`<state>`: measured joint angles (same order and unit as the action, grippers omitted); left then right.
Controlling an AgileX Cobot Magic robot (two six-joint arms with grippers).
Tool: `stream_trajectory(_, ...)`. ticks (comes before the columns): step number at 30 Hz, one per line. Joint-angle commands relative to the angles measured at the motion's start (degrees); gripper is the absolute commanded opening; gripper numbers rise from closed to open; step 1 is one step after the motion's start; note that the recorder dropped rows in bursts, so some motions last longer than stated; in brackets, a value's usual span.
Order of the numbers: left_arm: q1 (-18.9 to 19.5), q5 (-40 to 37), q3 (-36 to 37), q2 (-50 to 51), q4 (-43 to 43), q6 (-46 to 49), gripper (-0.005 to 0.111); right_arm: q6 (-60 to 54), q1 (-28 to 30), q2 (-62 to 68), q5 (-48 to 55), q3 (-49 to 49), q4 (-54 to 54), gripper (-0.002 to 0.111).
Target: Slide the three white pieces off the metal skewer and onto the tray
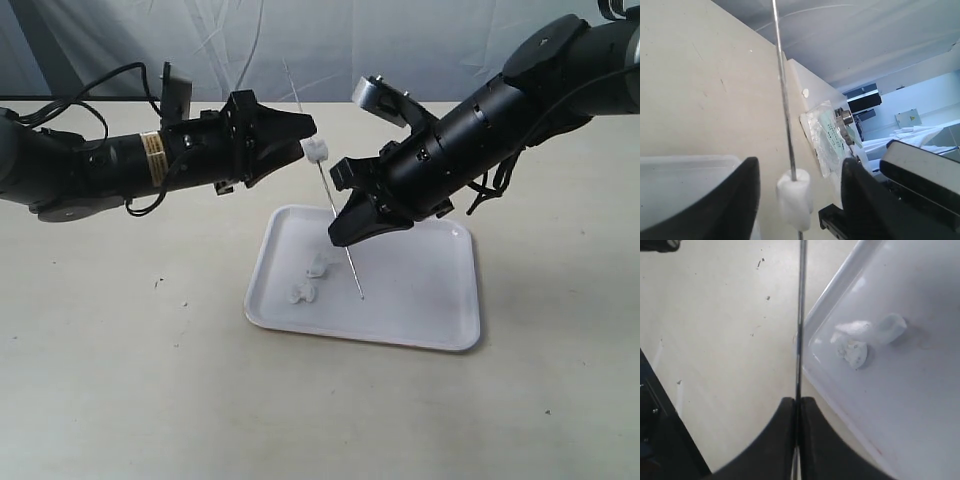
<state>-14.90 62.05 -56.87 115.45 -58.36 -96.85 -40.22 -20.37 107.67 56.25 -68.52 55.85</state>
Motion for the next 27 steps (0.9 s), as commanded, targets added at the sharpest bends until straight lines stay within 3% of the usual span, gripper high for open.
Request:
stream_trajectory(1, 0.1, 1.0, -0.1, -0.5, -0.1, 0.0, 0.043, 0.0, 0.3, -0.6, -0.8, -0.3, 0.0, -0.001)
stream_trajectory(17, 0.1, 3.1, -0.1, -0.5, -3.2, 0.0, 0.038, 0.0, 0.3, -0.6, -0.9, -0.3, 3.1, -0.001)
stream_trajectory(24, 0.5, 4.4, -0.1, -0.5, -2.9, 0.0, 0.025, -0.2, 0.3, -0.6, 0.7, -0.3, 4.0, -0.001)
stream_trajectory(27, 0.6, 4.4, -0.1, -0.5, -2.9, 0.0, 0.025, -0.2, 0.3, -0.6, 1.0, -0.3, 4.0, -0.001)
